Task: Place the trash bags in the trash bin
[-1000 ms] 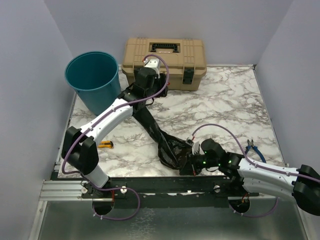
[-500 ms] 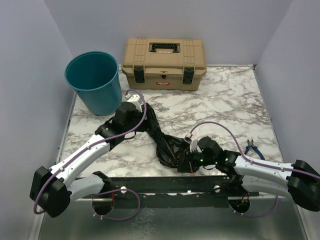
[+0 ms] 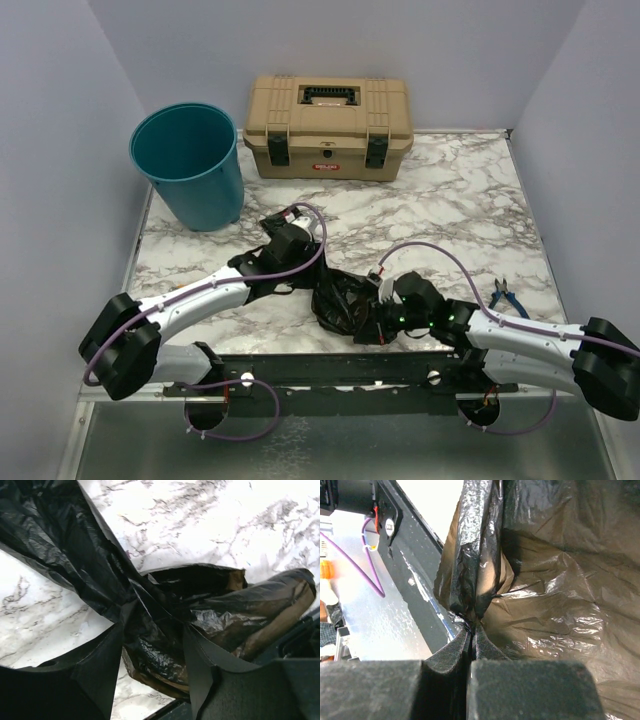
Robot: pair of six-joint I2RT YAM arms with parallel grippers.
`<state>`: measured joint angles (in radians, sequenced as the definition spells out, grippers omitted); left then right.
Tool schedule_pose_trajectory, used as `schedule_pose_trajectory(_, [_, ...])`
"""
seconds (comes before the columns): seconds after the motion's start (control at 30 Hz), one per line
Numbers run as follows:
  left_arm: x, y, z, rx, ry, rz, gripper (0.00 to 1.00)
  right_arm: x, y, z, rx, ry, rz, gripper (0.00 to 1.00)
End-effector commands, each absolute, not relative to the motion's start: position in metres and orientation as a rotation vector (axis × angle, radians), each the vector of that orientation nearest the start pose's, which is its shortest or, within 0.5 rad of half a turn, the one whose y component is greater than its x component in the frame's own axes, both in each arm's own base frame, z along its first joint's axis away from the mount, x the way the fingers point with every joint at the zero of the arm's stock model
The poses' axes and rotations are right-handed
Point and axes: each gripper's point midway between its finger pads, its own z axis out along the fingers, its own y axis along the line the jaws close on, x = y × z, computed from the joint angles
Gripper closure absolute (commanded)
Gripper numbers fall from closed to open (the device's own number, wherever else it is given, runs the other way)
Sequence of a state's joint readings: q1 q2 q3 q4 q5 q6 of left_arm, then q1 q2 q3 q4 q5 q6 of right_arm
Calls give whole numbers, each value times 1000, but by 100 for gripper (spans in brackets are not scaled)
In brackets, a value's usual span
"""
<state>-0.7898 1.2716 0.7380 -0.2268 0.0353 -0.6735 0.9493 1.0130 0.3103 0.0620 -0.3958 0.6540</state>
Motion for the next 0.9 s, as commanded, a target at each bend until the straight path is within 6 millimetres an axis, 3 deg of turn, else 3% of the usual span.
schedule_pose_trajectory(0.0, [233,-262,97,87,2413,-675,49,86,275,78,-628,2349,1248,96])
schedule_pose_trajectory(0.27, [244,-274,100,69,2372,-715,53,83,275,79,-638,2345,1272,95])
schedule_pose_trajectory(0.47, [243,-276,90,91,2399,-703,73,82,277,81,-648,2337,1284,95])
schedule_pose_trajectory(0.6, [243,-276,91,105,2393,-702,93,83,276,80,-641,2344,1275,95])
schedule_pose_trajectory(0.67, [242,-278,95,121,2385,-716,97,86,275,81,-628,2341,1255,95])
schedule_pose_trajectory(0.73, [240,-280,99,146,2376,-733,99,93,275,88,-596,2326,1226,89])
schedule_pose_trajectory(0.87, [238,-280,108,184,2348,-752,100,110,272,124,-546,2270,1148,61])
